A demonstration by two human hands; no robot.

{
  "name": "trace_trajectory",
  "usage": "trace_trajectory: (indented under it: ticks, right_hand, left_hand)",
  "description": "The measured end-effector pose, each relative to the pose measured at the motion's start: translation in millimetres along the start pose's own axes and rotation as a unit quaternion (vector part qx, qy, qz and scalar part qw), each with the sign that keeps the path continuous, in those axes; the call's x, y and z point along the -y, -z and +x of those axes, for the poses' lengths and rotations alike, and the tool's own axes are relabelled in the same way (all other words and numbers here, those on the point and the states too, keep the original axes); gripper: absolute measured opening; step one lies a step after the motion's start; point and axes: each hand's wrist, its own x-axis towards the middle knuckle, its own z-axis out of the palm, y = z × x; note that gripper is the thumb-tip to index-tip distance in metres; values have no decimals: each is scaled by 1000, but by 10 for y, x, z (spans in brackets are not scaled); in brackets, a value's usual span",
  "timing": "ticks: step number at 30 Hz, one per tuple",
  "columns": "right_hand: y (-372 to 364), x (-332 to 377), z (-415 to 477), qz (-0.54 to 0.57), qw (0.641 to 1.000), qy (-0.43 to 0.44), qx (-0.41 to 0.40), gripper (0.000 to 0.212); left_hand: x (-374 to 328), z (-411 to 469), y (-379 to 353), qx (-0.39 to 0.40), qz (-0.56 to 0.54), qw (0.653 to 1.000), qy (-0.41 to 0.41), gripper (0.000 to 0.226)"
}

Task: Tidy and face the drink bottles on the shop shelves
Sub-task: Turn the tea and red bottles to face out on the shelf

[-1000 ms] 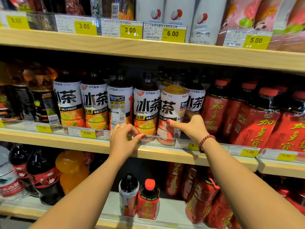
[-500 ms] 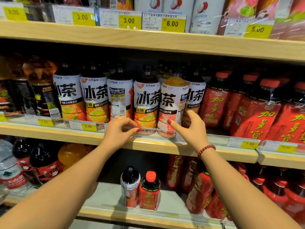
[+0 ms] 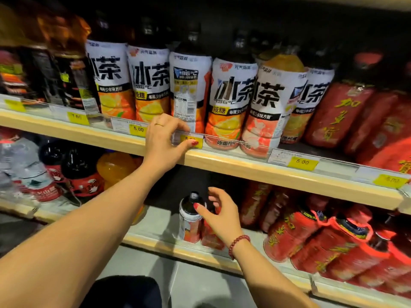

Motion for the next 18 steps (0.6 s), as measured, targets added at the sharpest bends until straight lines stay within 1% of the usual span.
trace_trajectory:
  ticks: [2, 4, 9, 12, 15, 18]
  right_hand:
    - [-147, -122, 80, -16, 999, -37, 16, 61]
    - [-278, -203, 152, -36, 998, -45, 17, 63]
    - [-594, -337, 314, -63, 996, -70, -4, 47]
    - [-722, -396, 365, -67, 993, -86, -47, 38]
    - [-771, -499, 336, -78, 992, -56, -83, 34]
    - [-778, -578, 310, -79, 994, -18, -69, 40]
  left_hand:
    - [-1, -5, -5, -6, 0, 1000, -4, 29]
    - [-6, -14, -14, -8, -3, 1000, -2, 29]
    - [15, -15, -20, -7, -16, 1000, 3, 28]
    - [25, -12, -28, -6, -15, 1000, 4, 27]
    - [57, -24, -53, -16, -2, 1000, -7, 28]
    - [88, -25, -73, -28, 13, 999, -17, 28]
